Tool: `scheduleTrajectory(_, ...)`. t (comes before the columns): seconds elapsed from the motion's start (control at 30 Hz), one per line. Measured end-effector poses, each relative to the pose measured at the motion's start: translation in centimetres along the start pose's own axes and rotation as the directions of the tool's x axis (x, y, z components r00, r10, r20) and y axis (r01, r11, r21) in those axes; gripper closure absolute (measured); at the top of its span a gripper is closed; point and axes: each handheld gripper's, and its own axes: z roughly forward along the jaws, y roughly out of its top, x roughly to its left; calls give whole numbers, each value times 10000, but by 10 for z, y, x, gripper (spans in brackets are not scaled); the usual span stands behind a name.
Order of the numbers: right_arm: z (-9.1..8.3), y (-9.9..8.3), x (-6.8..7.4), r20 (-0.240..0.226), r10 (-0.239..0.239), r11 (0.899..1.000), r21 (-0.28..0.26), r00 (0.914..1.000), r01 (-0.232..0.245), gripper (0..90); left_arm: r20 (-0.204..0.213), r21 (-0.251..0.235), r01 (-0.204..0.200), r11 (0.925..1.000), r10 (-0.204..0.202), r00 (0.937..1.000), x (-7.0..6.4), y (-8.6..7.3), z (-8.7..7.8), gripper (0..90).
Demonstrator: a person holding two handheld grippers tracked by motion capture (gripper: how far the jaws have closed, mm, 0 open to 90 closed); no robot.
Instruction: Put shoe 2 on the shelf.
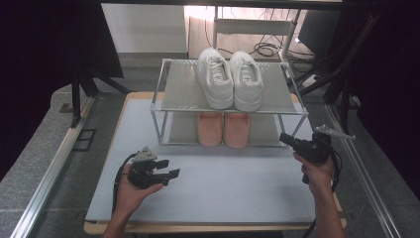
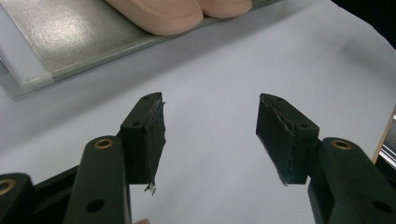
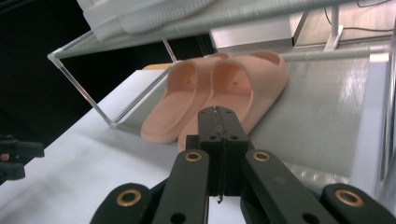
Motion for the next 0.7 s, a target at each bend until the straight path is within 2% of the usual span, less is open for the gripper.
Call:
scheduleTrajectory(0.27,3,-21,-8,40,96,9997,222,9999,-97,900,32,26,-17,10000,17,10000,-1,0,1,426)
scheduleTrajectory(0.7,3,-24,-11,46,110,9997,223,9999,-111,900,36,6,52,10000,-52,10000,1,0,1,426)
